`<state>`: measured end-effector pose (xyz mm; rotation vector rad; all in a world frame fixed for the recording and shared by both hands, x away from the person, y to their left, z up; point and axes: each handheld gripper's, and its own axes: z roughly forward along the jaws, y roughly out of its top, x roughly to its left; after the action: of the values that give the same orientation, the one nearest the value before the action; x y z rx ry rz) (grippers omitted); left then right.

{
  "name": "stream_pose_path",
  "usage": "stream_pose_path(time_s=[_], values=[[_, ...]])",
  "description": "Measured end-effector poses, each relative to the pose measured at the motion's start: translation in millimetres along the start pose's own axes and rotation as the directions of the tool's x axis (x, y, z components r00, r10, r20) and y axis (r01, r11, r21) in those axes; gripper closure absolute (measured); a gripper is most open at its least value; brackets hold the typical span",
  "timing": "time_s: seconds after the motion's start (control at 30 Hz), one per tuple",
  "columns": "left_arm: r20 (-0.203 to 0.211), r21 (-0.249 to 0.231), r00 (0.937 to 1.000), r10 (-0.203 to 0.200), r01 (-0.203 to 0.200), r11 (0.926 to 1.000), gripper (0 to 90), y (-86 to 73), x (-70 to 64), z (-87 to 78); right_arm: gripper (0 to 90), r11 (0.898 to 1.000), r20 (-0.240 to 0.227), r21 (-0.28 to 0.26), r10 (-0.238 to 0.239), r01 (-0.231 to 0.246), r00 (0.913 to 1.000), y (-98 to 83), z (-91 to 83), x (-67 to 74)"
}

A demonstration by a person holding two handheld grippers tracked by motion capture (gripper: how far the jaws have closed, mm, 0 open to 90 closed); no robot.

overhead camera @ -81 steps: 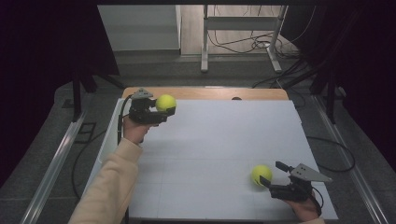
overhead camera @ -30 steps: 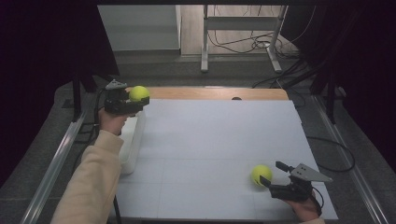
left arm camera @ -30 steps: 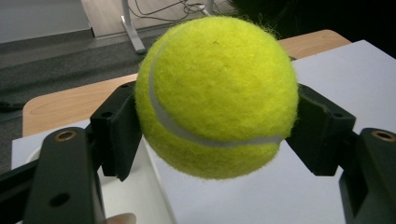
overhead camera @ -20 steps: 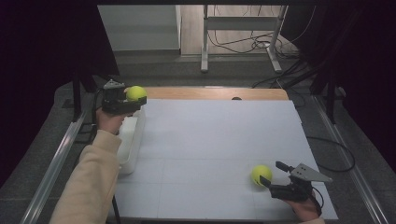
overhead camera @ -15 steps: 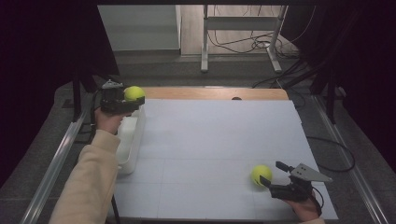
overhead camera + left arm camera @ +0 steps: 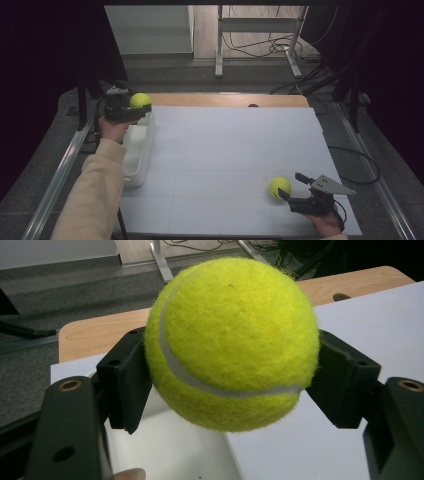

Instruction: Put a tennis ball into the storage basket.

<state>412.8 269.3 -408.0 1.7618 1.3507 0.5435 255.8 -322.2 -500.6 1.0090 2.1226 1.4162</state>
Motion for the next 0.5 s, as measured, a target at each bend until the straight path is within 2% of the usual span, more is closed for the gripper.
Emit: stream_pose_path(time_s=[0.5], values=[[-0.020, 0.022, 0.9997, -0.014, 0.015, 0.9997, 26.8, -3.1, 8.2, 1.0, 11.8, 1.000, 0.000, -0.001, 0.004, -0.004, 1.0000, -0.2, -0.1, -0.5]])
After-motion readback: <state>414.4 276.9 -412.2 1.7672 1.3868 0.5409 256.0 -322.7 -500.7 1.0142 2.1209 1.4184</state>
